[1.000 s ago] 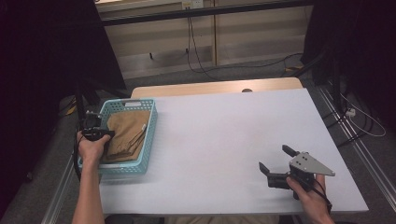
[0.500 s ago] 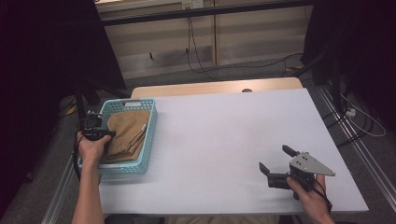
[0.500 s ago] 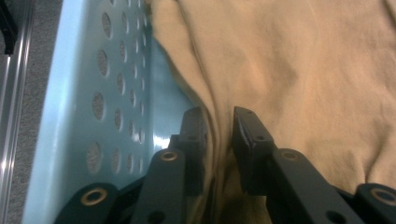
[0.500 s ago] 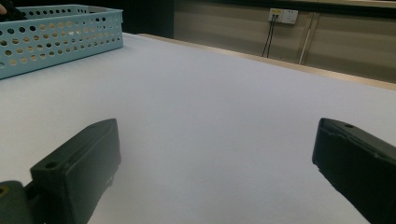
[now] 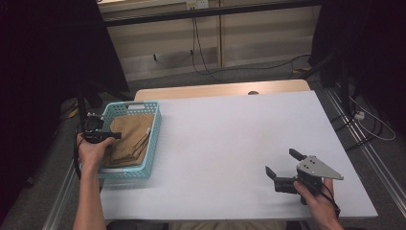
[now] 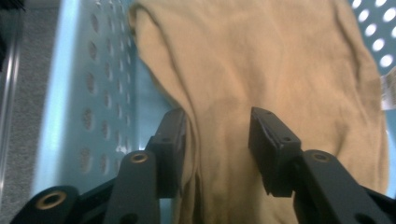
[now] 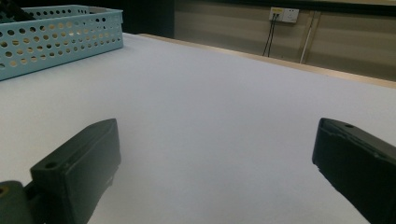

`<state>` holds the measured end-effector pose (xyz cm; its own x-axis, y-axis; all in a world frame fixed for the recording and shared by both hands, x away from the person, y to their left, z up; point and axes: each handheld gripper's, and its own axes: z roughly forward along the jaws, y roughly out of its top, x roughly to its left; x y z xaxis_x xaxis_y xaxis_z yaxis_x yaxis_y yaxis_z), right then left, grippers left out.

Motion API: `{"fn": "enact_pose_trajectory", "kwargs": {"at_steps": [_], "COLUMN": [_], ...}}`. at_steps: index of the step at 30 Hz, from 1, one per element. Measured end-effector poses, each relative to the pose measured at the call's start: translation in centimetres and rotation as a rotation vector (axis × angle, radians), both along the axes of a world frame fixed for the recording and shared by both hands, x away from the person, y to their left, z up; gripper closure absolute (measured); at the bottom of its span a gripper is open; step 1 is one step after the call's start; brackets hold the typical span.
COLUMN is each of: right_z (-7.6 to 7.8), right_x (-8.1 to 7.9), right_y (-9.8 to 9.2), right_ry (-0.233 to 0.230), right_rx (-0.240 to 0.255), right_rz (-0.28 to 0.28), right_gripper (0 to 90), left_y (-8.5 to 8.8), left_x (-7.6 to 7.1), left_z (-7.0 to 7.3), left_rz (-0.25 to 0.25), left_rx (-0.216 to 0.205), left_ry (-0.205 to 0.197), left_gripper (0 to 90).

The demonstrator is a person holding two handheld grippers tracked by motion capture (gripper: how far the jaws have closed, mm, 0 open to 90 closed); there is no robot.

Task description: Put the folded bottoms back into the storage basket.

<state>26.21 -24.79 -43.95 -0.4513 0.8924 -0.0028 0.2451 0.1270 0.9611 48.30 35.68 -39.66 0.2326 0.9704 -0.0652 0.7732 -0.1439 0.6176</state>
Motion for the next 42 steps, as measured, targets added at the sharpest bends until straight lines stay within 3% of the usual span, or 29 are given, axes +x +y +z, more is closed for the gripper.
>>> {"fn": "enact_pose_trajectory", "kwargs": {"at_steps": [6,11,12,17,20,24,27,29,36,42], "right_z": [0.0,0.0,0.0,0.0,-0.1,-0.1,-0.1,-0.1,-0.1,-0.1], "right_x": [0.0,0.0,0.0,0.2,0.2,0.3,0.3,0.3,0.2,0.2], "right_y": [0.0,0.0,0.0,-0.1,0.0,-0.1,-0.1,-0.2,-0.2,-0.2], "right_ry": [-0.001,0.000,0.000,0.000,-0.001,0.000,-0.002,-0.001,-0.001,-0.002], "right_rx": [0.000,0.001,0.001,0.004,0.005,0.009,0.010,0.009,0.011,0.010], "right_rz": [0.001,0.000,0.000,-0.002,-0.003,-0.005,-0.005,-0.006,-0.014,-0.018], "right_gripper": [0.9,0.9,0.9,0.9,0.9,0.8,0.8,0.8,0.8,0.8], "left_y": [-0.3,0.2,0.2,0.2,0.4,1.0,1.2,1.3,1.5,1.7], "left_x": [0.0,0.0,0.0,0.0,-0.2,-0.4,-0.9,-1.1,-2.2,-3.6], "left_z": [0.7,0.8,0.8,1.2,1.3,1.3,1.7,1.9,2.4,3.0], "left_rz": [-0.027,0.006,0.023,0.021,0.025,0.027,0.002,0.000,-0.041,-0.060], "left_rx": [0.002,0.001,-0.024,-0.039,-0.043,-0.116,-0.121,-0.149,-0.138,-0.150], "left_ry": [-0.047,-0.086,-0.105,-0.167,-0.194,-0.200,-0.257,-0.278,-0.349,-0.377], "left_gripper": [37.3,25.6,23.6,7.6,5.5,5.5,5.0,4.7,4.8,5.5]}}
